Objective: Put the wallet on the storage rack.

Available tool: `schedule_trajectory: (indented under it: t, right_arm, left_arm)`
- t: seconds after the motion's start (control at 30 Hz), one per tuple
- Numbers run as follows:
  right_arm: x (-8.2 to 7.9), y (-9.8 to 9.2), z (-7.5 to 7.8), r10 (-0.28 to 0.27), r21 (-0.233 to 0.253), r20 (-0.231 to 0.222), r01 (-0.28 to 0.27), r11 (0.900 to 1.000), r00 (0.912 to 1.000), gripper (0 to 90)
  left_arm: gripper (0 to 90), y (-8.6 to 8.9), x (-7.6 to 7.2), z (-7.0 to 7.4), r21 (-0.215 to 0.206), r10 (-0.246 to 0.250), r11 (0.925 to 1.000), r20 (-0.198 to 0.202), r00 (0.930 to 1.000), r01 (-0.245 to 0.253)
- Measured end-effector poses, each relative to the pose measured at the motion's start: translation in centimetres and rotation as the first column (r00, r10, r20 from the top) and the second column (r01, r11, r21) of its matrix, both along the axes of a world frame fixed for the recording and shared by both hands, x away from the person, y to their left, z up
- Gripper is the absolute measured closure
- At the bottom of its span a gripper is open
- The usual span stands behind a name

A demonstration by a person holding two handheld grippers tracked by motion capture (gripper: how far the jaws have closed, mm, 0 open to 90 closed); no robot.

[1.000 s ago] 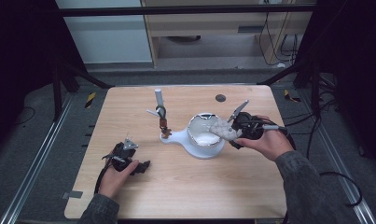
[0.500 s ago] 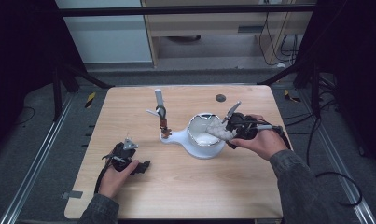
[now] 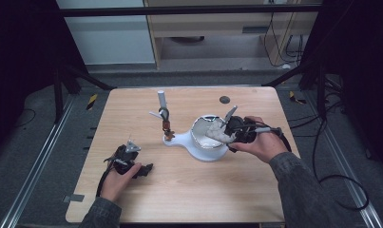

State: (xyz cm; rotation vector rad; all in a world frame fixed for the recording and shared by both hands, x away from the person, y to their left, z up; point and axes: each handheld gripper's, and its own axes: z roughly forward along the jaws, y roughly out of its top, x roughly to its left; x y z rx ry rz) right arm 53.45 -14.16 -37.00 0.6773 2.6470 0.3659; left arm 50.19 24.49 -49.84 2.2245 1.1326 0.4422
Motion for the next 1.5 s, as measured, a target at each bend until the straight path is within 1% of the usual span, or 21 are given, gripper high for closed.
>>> schedule_trajectory:
  t: [0.27,0.8,1.07,1.3,1.5]
  right_arm:
    - [0.1,0.6,0.1,0.021,-0.028,0.002,-0.020,0.999,0.9998,31.0]
    - [0.3,1.7,-0.2,0.054,-0.045,-0.009,-0.054,0.998,0.9985,31.1]
    - [0.6,2.4,-0.7,0.059,-0.071,-0.023,-0.061,0.996,0.9980,31.1]
    - [1.1,3.0,-0.4,0.068,-0.092,-0.028,-0.070,0.993,0.9973,31.1]
    - [1.5,3.4,-0.5,0.059,-0.100,-0.043,-0.063,0.993,0.9973,31.0]
  left_arm:
    - [7.6,0.0,0.0,0.0,0.000,0.000,1.0000,0.000,1.0000,0.000]
    - [7.5,0.0,0.0,0.0,0.002,-0.002,1.0000,0.001,1.0000,0.002]
    - [7.4,-0.1,0.0,0.0,-0.002,0.000,1.0000,0.002,1.0000,0.000]
    - [7.4,-0.1,0.0,0.0,-0.001,0.000,1.0000,0.002,1.0000,0.000]
    - [7.4,-0.1,0.0,0.0,-0.001,-0.002,1.0000,0.003,1.0000,0.002]
